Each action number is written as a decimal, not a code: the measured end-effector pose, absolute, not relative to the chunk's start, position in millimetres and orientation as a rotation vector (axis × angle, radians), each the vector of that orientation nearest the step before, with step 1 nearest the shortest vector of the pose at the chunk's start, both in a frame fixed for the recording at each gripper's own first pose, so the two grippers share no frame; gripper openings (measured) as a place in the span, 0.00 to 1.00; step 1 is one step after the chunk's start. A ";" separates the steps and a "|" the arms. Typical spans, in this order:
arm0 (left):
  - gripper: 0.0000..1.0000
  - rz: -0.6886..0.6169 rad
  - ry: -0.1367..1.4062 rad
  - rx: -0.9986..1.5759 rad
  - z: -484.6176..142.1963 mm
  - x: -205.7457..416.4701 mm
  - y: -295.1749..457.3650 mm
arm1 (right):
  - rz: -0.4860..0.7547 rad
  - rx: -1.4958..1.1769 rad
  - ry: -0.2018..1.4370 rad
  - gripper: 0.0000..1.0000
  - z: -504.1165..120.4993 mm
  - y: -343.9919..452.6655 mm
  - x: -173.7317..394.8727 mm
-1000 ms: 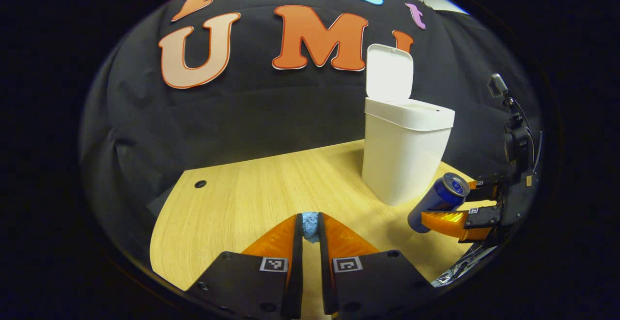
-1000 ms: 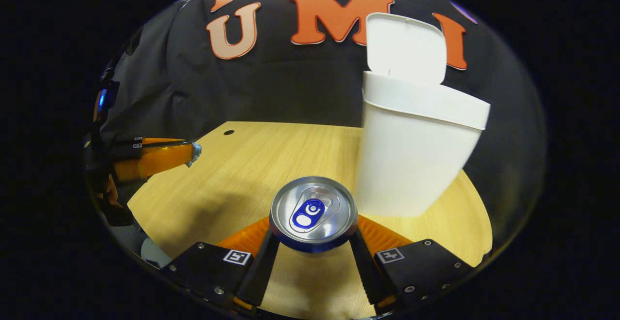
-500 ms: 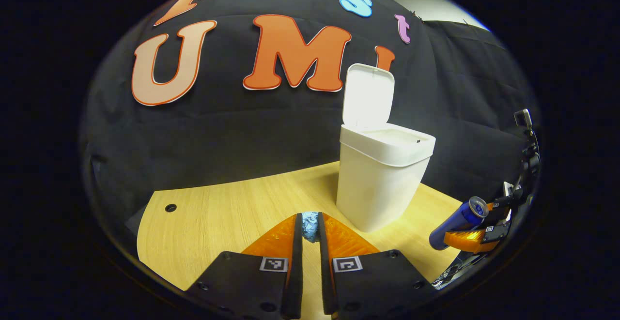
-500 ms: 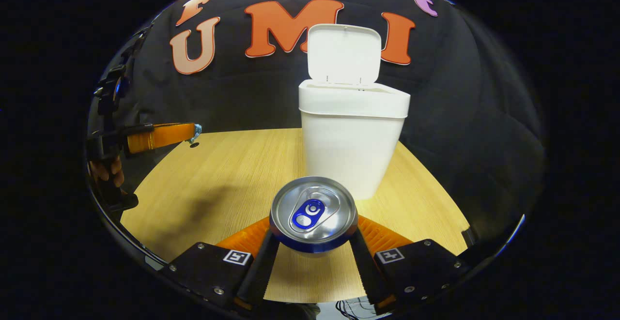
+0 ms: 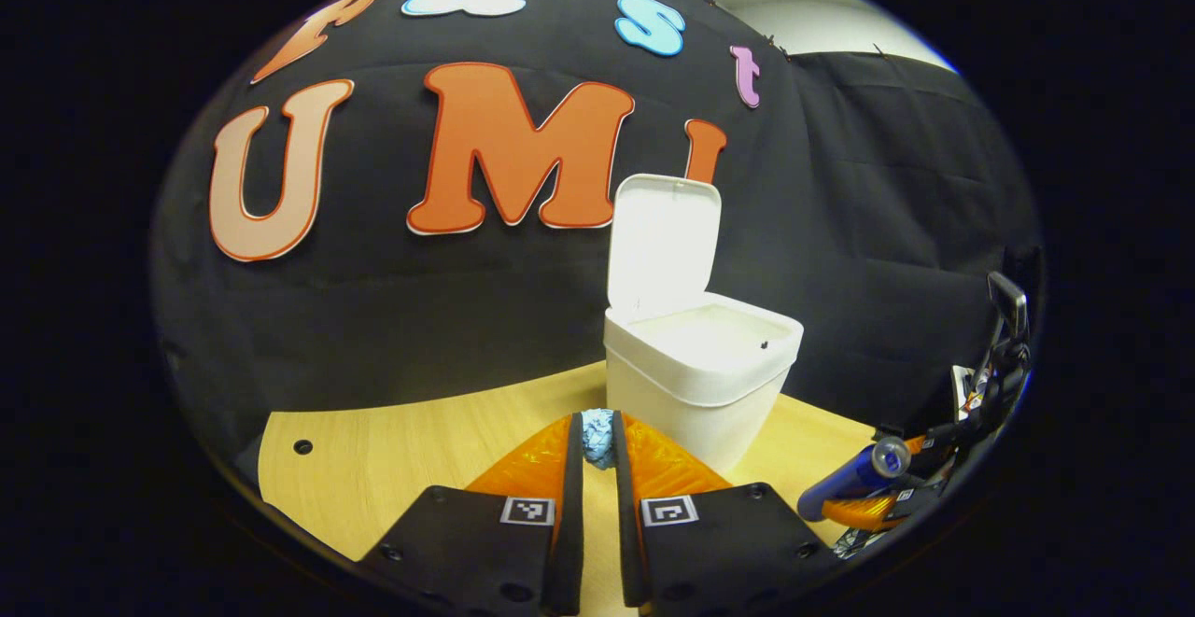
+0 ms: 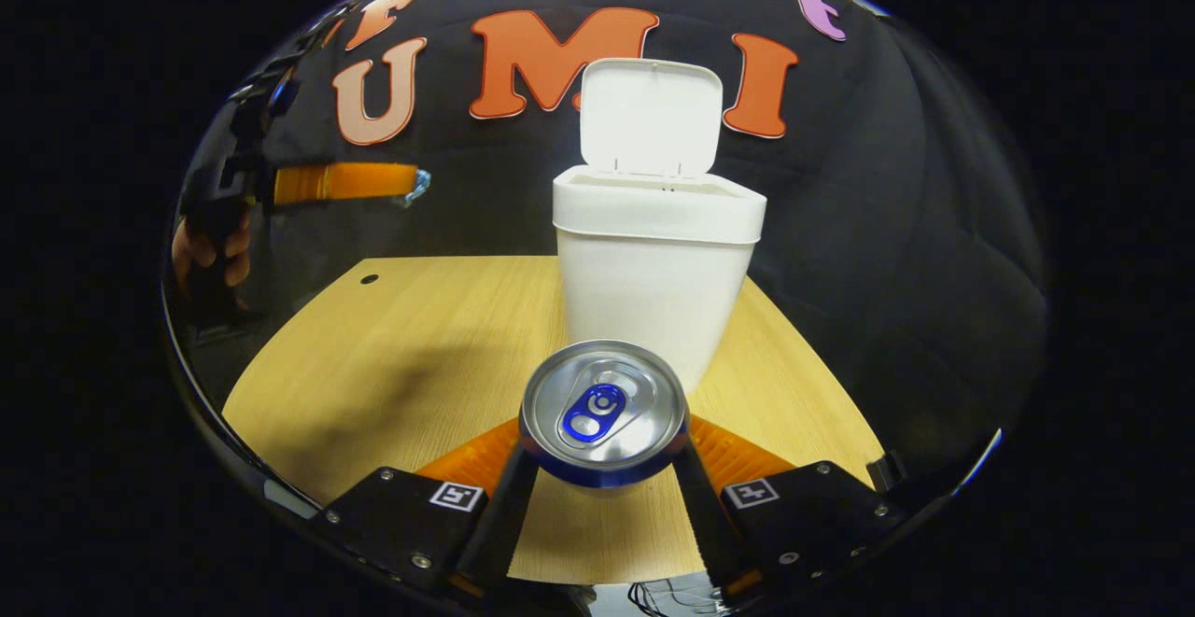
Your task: Press the lid of the desktop garbage bin to open it, pick up the crumpled paper on the desktop and throw it into the bin, then pick up the pop can on the desktop and drop it into the bin, and finally close the garbage bin lid.
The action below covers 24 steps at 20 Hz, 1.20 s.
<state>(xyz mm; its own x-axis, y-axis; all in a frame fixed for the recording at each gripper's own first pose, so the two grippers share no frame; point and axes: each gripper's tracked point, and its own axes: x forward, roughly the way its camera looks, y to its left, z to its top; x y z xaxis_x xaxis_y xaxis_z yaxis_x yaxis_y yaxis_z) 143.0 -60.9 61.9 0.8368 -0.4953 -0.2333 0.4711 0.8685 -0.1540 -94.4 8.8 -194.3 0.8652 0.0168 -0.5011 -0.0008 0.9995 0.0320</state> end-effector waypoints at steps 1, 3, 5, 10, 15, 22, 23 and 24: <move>0.20 -0.510 0.267 -0.097 68.9 148.3 -67.1 | 0.025 0.029 0.518 0.79 -193.0 6.6 -92.5; 0.20 -0.509 0.258 -0.118 82.1 158.8 -80.1 | 0.046 0.031 0.511 0.79 -192.4 1.1 -85.4; 0.20 -0.511 0.250 -0.129 93.5 169.5 -92.1 | 0.053 0.038 0.508 0.79 -193.9 -9.2 -77.4; 0.20 -0.529 0.240 -0.138 108.5 196.0 -124.2 | 0.051 0.040 0.498 0.79 -194.7 -32.2 -73.2; 0.20 -0.568 0.229 -0.142 119.1 211.8 -159.0 | 0.025 0.066 0.496 0.79 -197.2 -51.6 -72.4; 0.21 -0.621 0.256 -0.124 111.3 222.5 -204.1 | -0.018 0.105 0.496 0.79 -203.6 -69.9 -71.6; 0.22 -0.623 0.260 -0.121 108.2 223.2 -209.2 | -0.026 0.110 0.497 0.79 -204.8 -72.1 -71.6; 0.22 -0.625 0.262 -0.119 107.4 225.2 -212.9 | -0.032 0.113 0.496 0.74 -205.3 -73.6 -71.2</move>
<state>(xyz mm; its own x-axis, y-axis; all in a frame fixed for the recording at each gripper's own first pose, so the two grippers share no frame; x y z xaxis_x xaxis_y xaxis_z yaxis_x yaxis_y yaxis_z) 225.2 -212.9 107.4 0.7793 -0.5918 -0.2060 0.5619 0.8055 -0.1881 -71.2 -73.6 -205.3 0.8792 -0.0037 -0.4765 0.0585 0.9933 0.1001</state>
